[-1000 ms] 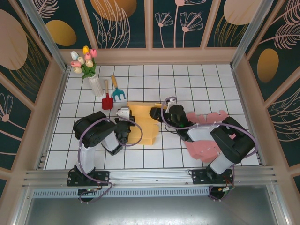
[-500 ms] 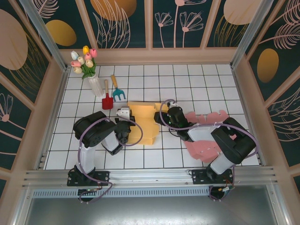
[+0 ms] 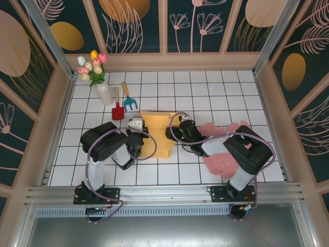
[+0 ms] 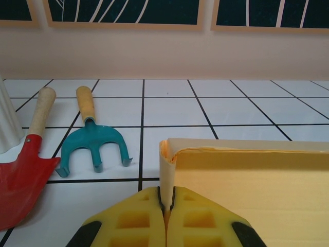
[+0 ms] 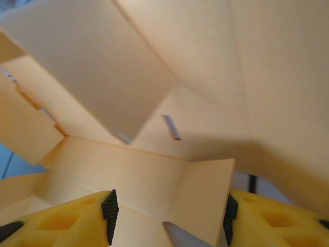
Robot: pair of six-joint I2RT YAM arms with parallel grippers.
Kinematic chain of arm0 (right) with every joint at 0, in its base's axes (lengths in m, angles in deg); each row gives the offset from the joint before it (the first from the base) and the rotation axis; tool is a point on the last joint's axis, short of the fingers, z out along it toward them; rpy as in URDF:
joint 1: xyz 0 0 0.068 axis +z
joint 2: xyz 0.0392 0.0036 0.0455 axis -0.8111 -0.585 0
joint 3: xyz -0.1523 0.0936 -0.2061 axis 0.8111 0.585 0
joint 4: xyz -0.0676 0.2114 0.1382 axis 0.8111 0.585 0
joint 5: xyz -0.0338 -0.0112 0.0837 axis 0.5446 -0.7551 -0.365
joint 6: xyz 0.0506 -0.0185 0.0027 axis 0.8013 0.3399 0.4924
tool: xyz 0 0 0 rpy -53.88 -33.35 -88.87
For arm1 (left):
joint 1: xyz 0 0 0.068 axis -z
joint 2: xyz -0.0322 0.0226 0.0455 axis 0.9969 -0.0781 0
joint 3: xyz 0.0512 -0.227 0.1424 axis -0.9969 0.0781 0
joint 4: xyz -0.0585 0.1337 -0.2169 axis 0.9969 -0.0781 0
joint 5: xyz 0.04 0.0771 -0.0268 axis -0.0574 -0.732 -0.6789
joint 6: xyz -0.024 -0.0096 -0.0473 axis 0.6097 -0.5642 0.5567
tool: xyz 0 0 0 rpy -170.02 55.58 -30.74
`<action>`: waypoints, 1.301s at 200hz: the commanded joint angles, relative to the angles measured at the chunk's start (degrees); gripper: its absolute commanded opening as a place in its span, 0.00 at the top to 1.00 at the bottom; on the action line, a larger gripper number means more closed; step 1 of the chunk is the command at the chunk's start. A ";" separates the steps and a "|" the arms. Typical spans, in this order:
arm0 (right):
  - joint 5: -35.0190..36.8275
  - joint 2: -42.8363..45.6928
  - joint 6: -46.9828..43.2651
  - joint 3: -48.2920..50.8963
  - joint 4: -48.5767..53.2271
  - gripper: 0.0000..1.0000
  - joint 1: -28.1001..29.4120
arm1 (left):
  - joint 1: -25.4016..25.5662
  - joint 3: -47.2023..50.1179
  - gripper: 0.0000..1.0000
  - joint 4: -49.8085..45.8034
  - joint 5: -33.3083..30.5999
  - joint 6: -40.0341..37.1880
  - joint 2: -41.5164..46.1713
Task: Fold the paper box
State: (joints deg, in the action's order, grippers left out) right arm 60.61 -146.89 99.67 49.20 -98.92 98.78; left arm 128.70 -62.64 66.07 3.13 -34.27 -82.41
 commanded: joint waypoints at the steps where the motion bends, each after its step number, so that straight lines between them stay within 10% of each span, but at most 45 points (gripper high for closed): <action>1: -1.01 -0.72 -2.90 -3.44 -2.31 0.43 2.49 | 0.37 -0.04 1.00 4.19 1.33 -0.56 -1.89; 102: -0.61 -6.43 -3.52 -8.04 -0.44 0.44 4.55 | 0.59 -0.39 1.00 3.65 1.52 -1.18 -1.97; 217: 13.94 19.94 -14.82 -4.30 25.08 0.42 3.30 | 0.93 -0.69 1.00 4.50 0.63 -1.84 -2.82; 260: 19.79 22.03 -13.56 -3.23 28.48 0.41 -6.34 | 0.91 -0.04 1.00 6.03 0.73 -2.15 -3.02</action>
State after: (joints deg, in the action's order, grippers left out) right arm 74.71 -125.21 85.72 44.26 -75.36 98.14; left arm 129.03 -63.49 66.07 3.04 -35.80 -83.04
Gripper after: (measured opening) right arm 0.591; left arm 0.068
